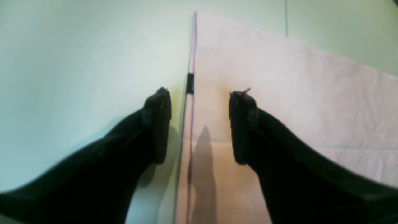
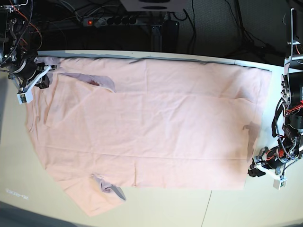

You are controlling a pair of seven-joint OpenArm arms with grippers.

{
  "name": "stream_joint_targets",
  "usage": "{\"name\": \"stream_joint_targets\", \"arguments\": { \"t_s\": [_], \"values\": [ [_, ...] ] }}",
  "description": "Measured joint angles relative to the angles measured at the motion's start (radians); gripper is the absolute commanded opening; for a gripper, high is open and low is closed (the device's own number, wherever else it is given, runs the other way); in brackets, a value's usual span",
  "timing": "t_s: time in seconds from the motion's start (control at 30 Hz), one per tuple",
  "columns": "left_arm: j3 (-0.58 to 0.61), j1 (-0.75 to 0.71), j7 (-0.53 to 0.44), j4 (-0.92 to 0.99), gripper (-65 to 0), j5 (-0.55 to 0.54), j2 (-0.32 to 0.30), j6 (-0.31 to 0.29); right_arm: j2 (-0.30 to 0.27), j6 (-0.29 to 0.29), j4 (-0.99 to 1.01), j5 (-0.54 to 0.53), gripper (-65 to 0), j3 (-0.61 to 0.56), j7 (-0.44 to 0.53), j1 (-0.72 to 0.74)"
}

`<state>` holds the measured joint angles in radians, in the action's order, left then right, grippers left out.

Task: Fold the T-shirt properly
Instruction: 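Release the left gripper and move it along the shirt to the hem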

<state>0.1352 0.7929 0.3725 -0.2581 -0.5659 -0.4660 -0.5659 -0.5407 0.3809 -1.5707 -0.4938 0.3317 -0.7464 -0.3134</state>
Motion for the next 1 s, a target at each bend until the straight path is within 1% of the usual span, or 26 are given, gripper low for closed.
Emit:
{"name": "stream_joint_targets", "arguments": {
  "t_s": [0.13, 0.23, 0.4, 0.53, 0.6, 0.67, 1.0],
  "values": [
    [0.0, -0.003, -0.005, 0.004, -31.9, 0.002, 0.013, 0.029, -0.005, 0.0, 0.0, 0.0, -65.0, 0.0, -0.003, 0.0],
    [0.0, -0.004, -0.007, 0.004, -31.9, 0.026, 0.018, 0.054, -0.005, 0.0, 0.0, -0.007, -65.0, 0.0, -0.003, 0.0],
    [-0.002, -0.018, -0.023, 0.005, -31.9, 0.088, 0.032, 0.116, -0.005, 0.0, 0.0, -0.012, -65.0, 0.0, -0.003, 0.0],
    [-0.002, -0.022, -0.027, 0.004, -31.9, 0.106, 0.068, 0.12, -0.005, 0.0, 0.0, -0.015, -65.0, 0.0, -0.003, 0.0],
    [-0.003, -0.023, -0.045, 0.004, -31.9, 0.121, 0.09, 0.121, -0.005, 0.0, 0.0, -0.015, -65.0, 0.0, -0.003, 0.0],
    [-0.004, -0.023, -0.06, 0.003, -31.9, 0.129, 0.104, 0.145, -0.005, 0.0, 0.0, -0.015, -65.0, 0.0, -0.003, 0.0],
    [-0.004, -0.023, -0.076, 0.003, -31.9, 0.138, 0.124, 0.149, -0.005, 0.0, 0.0, -0.023, -65.0, 0.0, -0.003, 0.0]
  ]
}}
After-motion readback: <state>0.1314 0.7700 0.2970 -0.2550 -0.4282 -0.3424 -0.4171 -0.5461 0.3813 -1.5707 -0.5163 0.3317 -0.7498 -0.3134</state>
